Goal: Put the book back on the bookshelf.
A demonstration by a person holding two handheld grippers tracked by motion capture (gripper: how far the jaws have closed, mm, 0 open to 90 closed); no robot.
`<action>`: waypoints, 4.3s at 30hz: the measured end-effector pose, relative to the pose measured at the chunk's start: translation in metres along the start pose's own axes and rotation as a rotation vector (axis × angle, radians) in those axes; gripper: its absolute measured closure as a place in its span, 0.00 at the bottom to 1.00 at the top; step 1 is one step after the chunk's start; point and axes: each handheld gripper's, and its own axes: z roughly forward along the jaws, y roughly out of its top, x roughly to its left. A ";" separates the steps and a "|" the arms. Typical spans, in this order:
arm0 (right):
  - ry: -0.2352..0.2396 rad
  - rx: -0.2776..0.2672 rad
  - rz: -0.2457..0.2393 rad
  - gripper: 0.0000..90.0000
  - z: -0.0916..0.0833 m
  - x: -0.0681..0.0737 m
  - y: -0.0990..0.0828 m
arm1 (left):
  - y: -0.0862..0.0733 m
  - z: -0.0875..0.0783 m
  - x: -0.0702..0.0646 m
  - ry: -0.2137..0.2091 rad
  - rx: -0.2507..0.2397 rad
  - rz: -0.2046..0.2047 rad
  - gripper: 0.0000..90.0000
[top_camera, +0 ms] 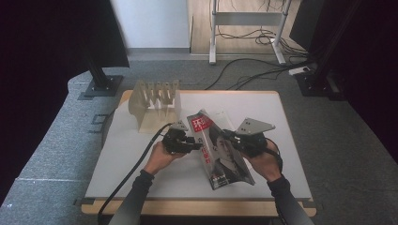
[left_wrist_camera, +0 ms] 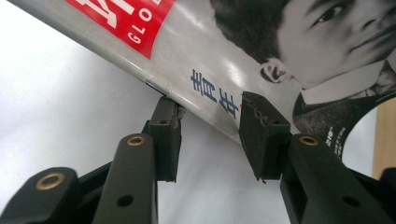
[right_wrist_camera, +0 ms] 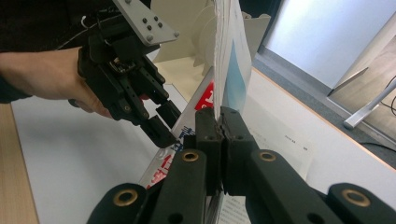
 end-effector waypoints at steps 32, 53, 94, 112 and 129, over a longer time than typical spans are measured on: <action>-0.001 -0.009 -0.021 0.96 -0.006 0.007 0.001 | 0.004 0.005 0.009 -0.061 0.213 -0.053 0.48; 0.054 -0.021 -0.048 0.96 -0.019 0.010 0.000 | 0.009 0.026 0.017 -0.142 0.152 -0.094 0.65; -0.011 0.002 0.014 0.95 -0.014 -0.008 -0.003 | 0.051 -0.074 -0.019 0.111 0.071 0.196 0.92; -0.075 0.052 0.096 0.94 -0.020 -0.030 -0.035 | 0.052 -0.084 -0.047 0.161 0.085 0.331 0.97; -0.069 0.043 0.098 0.94 -0.011 -0.031 -0.035 | 0.057 -0.085 -0.043 0.108 -0.006 0.329 0.87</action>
